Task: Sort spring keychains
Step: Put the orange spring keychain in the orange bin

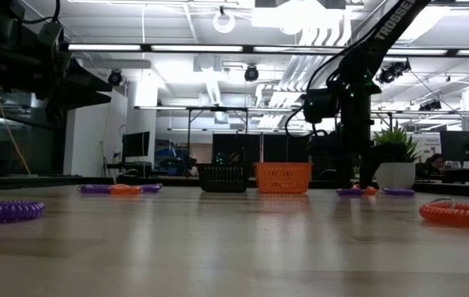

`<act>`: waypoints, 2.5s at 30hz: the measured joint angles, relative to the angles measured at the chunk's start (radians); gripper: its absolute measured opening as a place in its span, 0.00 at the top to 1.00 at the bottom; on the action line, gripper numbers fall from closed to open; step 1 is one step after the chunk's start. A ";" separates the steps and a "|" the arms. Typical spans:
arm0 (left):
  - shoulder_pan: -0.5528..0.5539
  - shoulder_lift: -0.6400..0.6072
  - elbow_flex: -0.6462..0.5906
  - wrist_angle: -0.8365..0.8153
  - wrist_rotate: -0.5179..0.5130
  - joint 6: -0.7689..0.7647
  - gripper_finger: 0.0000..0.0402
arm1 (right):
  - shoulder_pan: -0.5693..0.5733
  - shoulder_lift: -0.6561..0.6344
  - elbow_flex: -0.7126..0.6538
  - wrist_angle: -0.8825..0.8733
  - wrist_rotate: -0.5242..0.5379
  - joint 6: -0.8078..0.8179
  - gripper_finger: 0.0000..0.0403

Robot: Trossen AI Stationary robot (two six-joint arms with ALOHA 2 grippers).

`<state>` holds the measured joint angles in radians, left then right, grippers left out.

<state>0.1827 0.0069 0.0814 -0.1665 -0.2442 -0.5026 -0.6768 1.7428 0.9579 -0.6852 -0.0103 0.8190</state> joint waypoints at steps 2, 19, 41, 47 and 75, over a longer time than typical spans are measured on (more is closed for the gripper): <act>0.000 0.000 0.000 0.000 0.000 0.000 0.69 | -0.005 -0.001 -0.006 0.009 0.008 0.015 0.61; 0.000 0.000 0.000 0.000 0.000 0.000 0.69 | -0.015 0.000 -0.007 0.014 0.031 -0.044 0.90; 0.000 0.000 0.000 0.000 0.000 0.000 0.69 | -0.015 -0.085 0.063 -0.055 -0.056 -0.155 0.97; 0.000 0.000 0.000 0.000 0.000 0.000 0.69 | -0.006 -0.160 0.141 -0.039 -0.093 -0.174 0.96; 0.000 0.000 0.000 0.000 0.000 0.000 0.69 | 0.112 0.090 0.356 0.054 -0.150 -0.218 0.96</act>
<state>0.1827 0.0071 0.0812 -0.1665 -0.2443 -0.5027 -0.5644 1.8331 1.3136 -0.6308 -0.1608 0.6014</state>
